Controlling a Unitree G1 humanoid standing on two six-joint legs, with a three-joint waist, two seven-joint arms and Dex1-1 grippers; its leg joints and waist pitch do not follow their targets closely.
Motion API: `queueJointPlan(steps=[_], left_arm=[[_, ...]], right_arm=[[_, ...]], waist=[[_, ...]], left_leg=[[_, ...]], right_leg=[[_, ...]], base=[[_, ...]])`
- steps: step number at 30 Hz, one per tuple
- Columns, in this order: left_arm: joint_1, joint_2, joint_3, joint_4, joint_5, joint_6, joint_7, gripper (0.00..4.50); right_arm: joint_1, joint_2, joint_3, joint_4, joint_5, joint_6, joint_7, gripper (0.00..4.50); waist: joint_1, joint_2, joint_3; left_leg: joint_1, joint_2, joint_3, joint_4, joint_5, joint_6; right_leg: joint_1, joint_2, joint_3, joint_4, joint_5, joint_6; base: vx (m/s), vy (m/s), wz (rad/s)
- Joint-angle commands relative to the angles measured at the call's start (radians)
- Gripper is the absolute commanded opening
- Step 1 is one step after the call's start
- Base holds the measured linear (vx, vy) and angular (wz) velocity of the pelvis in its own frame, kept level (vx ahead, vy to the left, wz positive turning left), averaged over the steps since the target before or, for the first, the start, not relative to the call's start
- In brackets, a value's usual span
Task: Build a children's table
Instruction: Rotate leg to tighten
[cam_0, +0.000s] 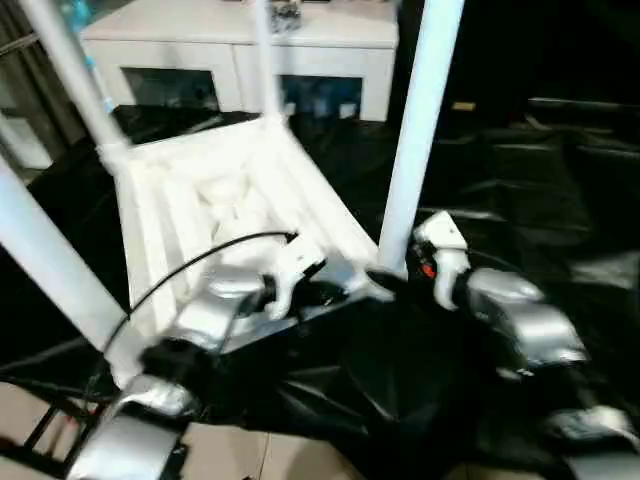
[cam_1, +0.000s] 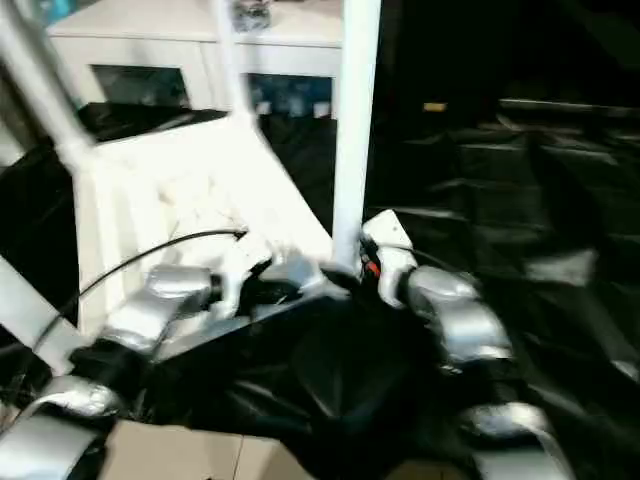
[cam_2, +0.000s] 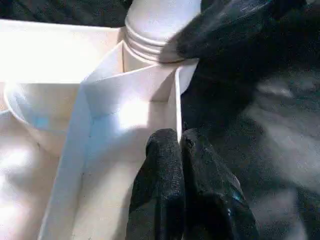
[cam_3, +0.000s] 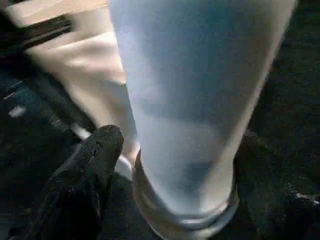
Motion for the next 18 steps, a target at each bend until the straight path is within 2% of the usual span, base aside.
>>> queueJointPlan(steps=[1, 2, 4, 7, 8, 9, 12, 16, 18], left_arm=[[-0.007, -0.029, -0.055, -0.051, -0.028, -0.020, -0.073, 0.00], [-0.006, -0.025, -0.056, -0.054, -0.028, -0.019, -0.084, 0.00], [0.000, 0.006, -0.069, -0.074, -0.035, -0.013, -0.144, 0.00], [-0.001, 0.017, -0.069, -0.075, -0.034, -0.011, -0.161, 0.00], [-0.002, 0.019, -0.069, -0.074, -0.034, -0.009, -0.164, 0.00], [-0.001, 0.032, -0.074, -0.080, -0.040, 0.001, -0.191, 0.00], [0.001, 0.041, -0.078, -0.086, -0.043, 0.008, -0.209, 0.00], [0.001, 0.046, -0.080, -0.091, -0.041, 0.011, -0.222, 0.00], [0.003, 0.046, -0.081, -0.092, -0.040, 0.011, -0.226, 0.00]], right_arm=[[0.051, 0.022, 0.136, 0.001, 0.012, 0.042, 0.129, 3.61], [0.058, 0.006, 0.142, -0.009, 0.013, 0.042, 0.155, 3.61], [0.071, -0.027, 0.154, -0.030, 0.010, 0.047, 0.212, 3.61], [0.076, -0.038, 0.160, -0.044, 0.012, 0.049, 0.229, 3.61], [0.077, -0.040, 0.161, -0.048, 0.014, 0.050, 0.233, 3.61], [0.082, -0.051, 0.174, -0.063, 0.021, 0.059, 0.256, 3.31], [0.087, -0.058, 0.184, -0.073, 0.024, 0.063, 0.269, 3.28], [0.091, -0.053, 0.187, -0.079, 0.020, 0.067, 0.276, 2.93], [0.096, -0.047, 0.186, -0.084, 0.022, 0.072, 0.274, 2.75]], waist=[[0.006, -0.009, -0.064], [0.015, -0.006, -0.066], [0.024, -0.004, -0.067], [0.028, -0.005, -0.061], [0.027, -0.006, -0.058], [0.027, -0.005, -0.057], [0.028, -0.004, -0.053], [0.027, -0.005, -0.056], [0.028, -0.005, -0.058]], left_leg=[[0.001, 0.074, -0.028, -0.052, -0.095, 0.120], [0.004, 0.076, -0.027, -0.050, -0.077, 0.129], [0.004, 0.078, -0.029, -0.050, -0.067, 0.134], [0.003, 0.078, -0.029, -0.054, -0.108, 0.114], [0.002, 0.078, -0.030, -0.057, -0.136, 0.096], [0.003, 0.078, -0.030, -0.058, -0.152, 0.086], [0.008, 0.078, -0.031, -0.063, -0.192, 0.055], [0.008, 0.077, -0.032, -0.062, -0.187, 0.046], [0.006, 0.077, -0.032, -0.060, -0.162, 0.053]], right_leg=[[0.040, -0.092, 0.064, -0.048, -0.045, -0.259], [0.037, -0.092, 0.065, -0.042, -0.004, -0.269], [0.037, -0.092, 0.064, -0.038, 0.013, -0.272], [0.037, -0.092, 0.062, -0.047, -0.057, -0.264], [0.038, -0.094, 0.063, -0.051, -0.103, -0.256], [0.037, -0.093, 0.063, -0.053, -0.130, -0.252], [0.035, -0.093, 0.066, -0.063, -0.212, -0.226], [0.036, -0.094, 0.067, -0.062, -0.208, -0.226], [0.038, -0.094, 0.066, -0.056, -0.164, -0.234]], base=[[0.050, -0.027, 0.00], [0.000, 0.000, 0.00], [0.000, 0.000, 0.00], [0.000, 0.000, 0.00], [0.000, 0.000, 0.00], [0.000, 0.000, 0.00], [0.000, 0.000, 0.00], [0.000, 0.000, 0.00], [0.000, 0.000, 0.00]])
